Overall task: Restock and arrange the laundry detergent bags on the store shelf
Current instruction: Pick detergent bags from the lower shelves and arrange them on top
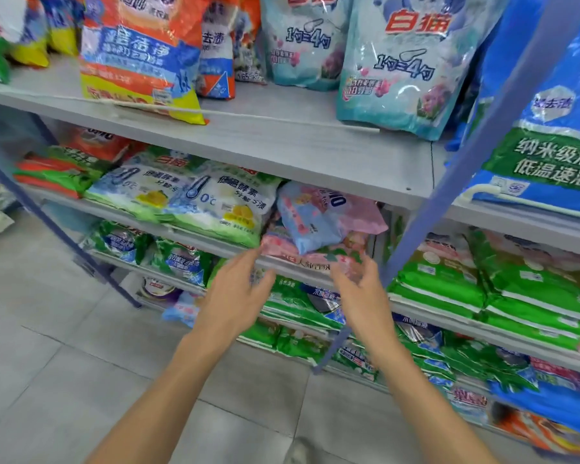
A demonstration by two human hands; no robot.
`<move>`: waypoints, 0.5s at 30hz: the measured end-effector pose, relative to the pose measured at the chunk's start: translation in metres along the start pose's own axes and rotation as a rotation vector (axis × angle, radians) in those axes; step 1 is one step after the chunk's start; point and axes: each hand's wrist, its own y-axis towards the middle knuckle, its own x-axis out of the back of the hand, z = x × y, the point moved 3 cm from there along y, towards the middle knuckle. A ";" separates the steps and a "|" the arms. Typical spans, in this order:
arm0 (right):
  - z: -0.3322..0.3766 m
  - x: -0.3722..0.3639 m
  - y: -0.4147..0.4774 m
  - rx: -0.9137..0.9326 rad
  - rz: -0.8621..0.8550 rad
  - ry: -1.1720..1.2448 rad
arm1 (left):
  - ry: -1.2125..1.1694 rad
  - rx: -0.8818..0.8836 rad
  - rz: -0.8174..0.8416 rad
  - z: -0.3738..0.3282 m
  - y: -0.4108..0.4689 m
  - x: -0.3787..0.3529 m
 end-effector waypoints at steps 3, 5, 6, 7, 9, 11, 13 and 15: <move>0.006 -0.011 0.028 0.008 -0.036 0.044 | 0.027 0.003 0.033 0.013 0.025 0.001; 0.006 -0.020 0.041 0.009 -0.023 0.035 | 0.028 0.022 0.033 0.023 0.036 0.005; 0.005 -0.023 0.044 0.003 -0.021 0.031 | 0.032 0.031 0.044 0.028 0.041 0.007; 0.003 -0.027 0.046 -0.001 -0.022 0.023 | 0.033 0.033 0.054 0.033 0.045 0.009; 0.003 -0.035 0.046 -0.002 -0.022 -0.004 | 0.036 0.031 0.074 0.043 0.052 0.014; 0.007 -0.042 0.045 -0.018 -0.035 -0.041 | 0.034 0.022 0.092 0.051 0.058 0.021; 0.015 -0.050 0.043 -0.024 -0.051 -0.050 | 0.016 0.001 0.100 0.054 0.065 0.032; 0.029 -0.055 0.038 -0.017 -0.084 -0.041 | -0.005 -0.032 0.118 0.054 0.073 0.045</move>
